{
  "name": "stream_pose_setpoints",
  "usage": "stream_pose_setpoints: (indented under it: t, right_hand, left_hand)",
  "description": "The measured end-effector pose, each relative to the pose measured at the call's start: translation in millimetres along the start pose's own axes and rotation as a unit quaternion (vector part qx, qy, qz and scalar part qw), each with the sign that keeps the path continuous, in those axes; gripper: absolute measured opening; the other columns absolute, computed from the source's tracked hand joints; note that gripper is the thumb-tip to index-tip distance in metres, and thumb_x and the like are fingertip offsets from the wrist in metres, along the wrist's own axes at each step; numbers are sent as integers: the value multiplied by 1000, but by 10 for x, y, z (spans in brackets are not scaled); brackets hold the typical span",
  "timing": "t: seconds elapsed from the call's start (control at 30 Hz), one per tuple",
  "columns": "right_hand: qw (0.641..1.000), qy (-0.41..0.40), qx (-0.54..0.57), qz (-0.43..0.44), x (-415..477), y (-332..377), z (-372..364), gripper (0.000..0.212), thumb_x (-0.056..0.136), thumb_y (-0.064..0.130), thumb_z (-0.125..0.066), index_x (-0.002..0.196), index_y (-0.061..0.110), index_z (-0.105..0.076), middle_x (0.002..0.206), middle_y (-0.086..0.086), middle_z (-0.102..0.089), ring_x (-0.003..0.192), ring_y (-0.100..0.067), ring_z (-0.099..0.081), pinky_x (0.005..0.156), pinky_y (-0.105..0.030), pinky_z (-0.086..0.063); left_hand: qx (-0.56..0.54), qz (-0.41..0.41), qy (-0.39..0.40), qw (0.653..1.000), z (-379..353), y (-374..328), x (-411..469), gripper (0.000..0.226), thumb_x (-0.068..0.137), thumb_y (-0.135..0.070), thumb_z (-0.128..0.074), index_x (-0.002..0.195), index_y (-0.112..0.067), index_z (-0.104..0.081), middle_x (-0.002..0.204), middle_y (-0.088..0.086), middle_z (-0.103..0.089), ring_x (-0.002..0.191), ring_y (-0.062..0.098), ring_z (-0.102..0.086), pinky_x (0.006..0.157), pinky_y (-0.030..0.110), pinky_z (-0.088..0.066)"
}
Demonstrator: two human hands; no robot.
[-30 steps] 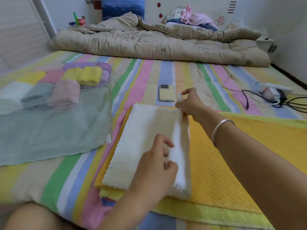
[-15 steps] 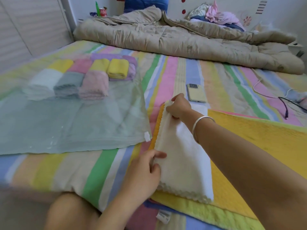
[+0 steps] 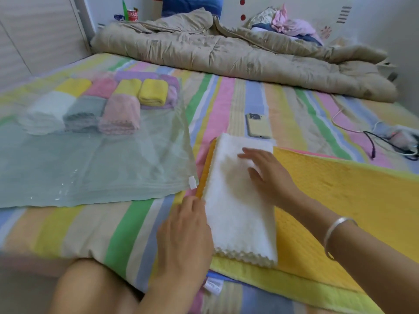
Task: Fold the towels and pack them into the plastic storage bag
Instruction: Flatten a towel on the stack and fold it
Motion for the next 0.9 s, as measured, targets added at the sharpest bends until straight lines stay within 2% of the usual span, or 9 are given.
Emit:
stream_pose_setpoints:
  t: [0.1,0.23,0.37,0.43,0.53,0.63,0.73,0.83,0.9]
  right_hand:
    - [996,8,-30,78,-553,-33,85,39,99,29,-36,130,20,-58,146,3,-47,138,-19,-39,108,-33,-36]
    - [988,32,-70,133,-1056,-29,184,47,92,16,-43,137,24,-52,151,9,-39,143,-15,-31,110,-36,-35]
    - [965,93,-151,195,-1208,-43,161,61,85,22,-56,145,24,-42,153,7,-36,145,-16,-27,113,-41,-30]
    - [957,86,-161,226,-1190,6,157,53,92,28,-52,144,19,-44,152,3,-39,144,-17,-29,113,-42,-30]
    - [944,87,-155,278,-1187,94,132,47,98,25,-46,143,14,-45,150,0,-42,143,-17,-32,115,-42,-29]
    - [966,88,-89,224,-1202,145,127,55,86,17,-58,141,17,-48,146,4,-48,139,-10,-36,115,-37,-30]
    - [993,43,19,112,-1201,207,215,51,84,19,-44,134,20,-55,136,5,-57,131,-7,-44,112,-23,-30]
    - [995,29,97,22,-1209,244,347,40,91,34,-37,126,34,-57,120,11,-66,109,-13,-62,84,-26,-49]
    - [989,28,146,2,-1239,246,432,29,97,42,-37,119,42,-55,105,7,-70,82,-25,-67,68,-38,-51]
  left_hand:
    - [6,-124,-44,991,-66,-127,87,40,71,-7,-50,106,-17,-67,114,-1,-64,109,23,-60,86,38,-52]
    - [-71,-232,80,967,-225,-193,258,51,89,-29,-28,131,-22,-56,142,-6,-50,138,11,-38,115,29,-24]
    - [-16,-257,179,950,-452,-41,313,73,86,-53,-3,149,-29,-32,159,-14,-20,147,1,-7,121,29,-6]
    - [-34,-253,183,949,-481,-5,329,75,85,-56,-3,149,-29,-33,159,-14,-20,147,0,-7,121,28,-5]
    - [-169,-189,191,948,-406,-33,317,64,93,-57,-17,139,-28,-50,151,-15,-38,142,-8,-18,120,26,-11]
    - [-266,-166,174,934,-208,-34,242,51,89,-66,-44,126,-34,-60,130,-33,-48,126,-28,-24,113,9,-16]
    - [-162,-253,136,944,-103,-3,78,75,66,-75,-61,131,-39,-52,127,-41,-39,125,-28,-21,112,8,-12]
    - [-85,-311,15,947,-199,37,-26,59,75,-41,-63,132,-33,-49,126,-16,-59,121,-2,-42,111,16,-23]
    - [-169,-233,-18,958,-151,36,-56,54,71,-16,-63,119,-37,-53,111,-16,-65,103,3,-55,94,18,-44]
Point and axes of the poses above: each hand's wrist, its own x-axis towards the middle knuckle, its own z-axis out of the back of the hand, y = z × x, the point moved 1 cm from there along x, towards the middle knuckle
